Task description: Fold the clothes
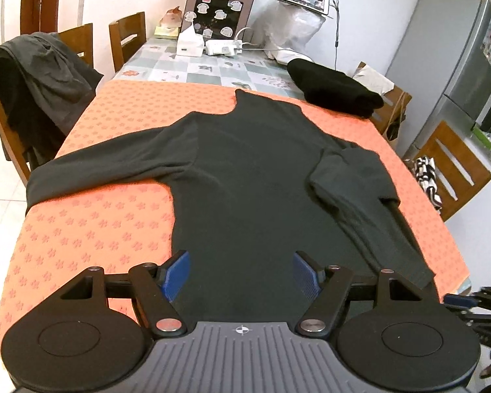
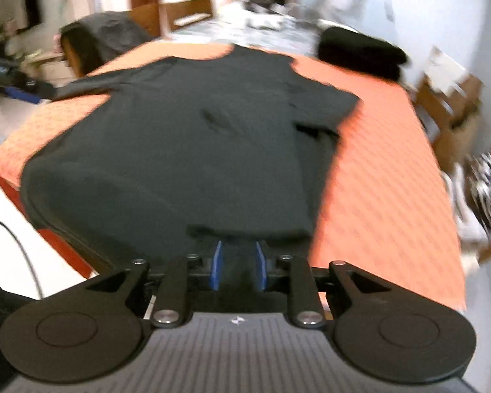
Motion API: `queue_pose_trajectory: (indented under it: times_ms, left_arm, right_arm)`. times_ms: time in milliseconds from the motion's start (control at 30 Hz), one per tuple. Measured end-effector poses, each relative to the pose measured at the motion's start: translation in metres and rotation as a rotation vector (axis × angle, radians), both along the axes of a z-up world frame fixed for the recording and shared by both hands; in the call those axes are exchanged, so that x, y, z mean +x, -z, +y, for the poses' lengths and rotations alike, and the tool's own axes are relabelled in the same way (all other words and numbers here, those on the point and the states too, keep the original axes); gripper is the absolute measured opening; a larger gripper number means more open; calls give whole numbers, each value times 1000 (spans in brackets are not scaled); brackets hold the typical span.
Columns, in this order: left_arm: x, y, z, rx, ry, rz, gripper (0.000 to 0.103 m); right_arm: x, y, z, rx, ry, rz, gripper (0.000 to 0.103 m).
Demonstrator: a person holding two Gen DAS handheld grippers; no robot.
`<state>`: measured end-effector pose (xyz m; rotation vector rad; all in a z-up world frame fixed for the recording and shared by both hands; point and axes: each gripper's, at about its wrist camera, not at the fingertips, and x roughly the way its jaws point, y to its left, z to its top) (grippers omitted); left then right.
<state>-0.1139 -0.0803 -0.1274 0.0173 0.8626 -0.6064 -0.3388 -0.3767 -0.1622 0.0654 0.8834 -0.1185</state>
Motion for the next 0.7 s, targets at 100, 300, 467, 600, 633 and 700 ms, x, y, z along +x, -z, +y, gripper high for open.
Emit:
queue_pose_trajectory:
  times_ms: [100,300,467,600,633,700]
  left_arm:
    - [-1,1,3,7,-1,-4,71]
    - [6,-4,21,18,-9,-47,74]
    - [20,-8,46,21,-21,-89,75]
    - [40,-9,73,28,-13,-125,75]
    - [47,-9,81,30,-5,-133,75]
    - [60,-9,98,33,13,-147,75]
  right_arm:
    - [-15,1,-14,18,58,-2,26]
    - [-26,-14,-20,74,107,-82,28]
    - [-8,-27,1,95,108,-131,29]
    - [10,-37,22,108,108,-166,30]
    - [15,-39,27,112,108,-174,30]
    - [25,-44,42,121,122,-191,31]
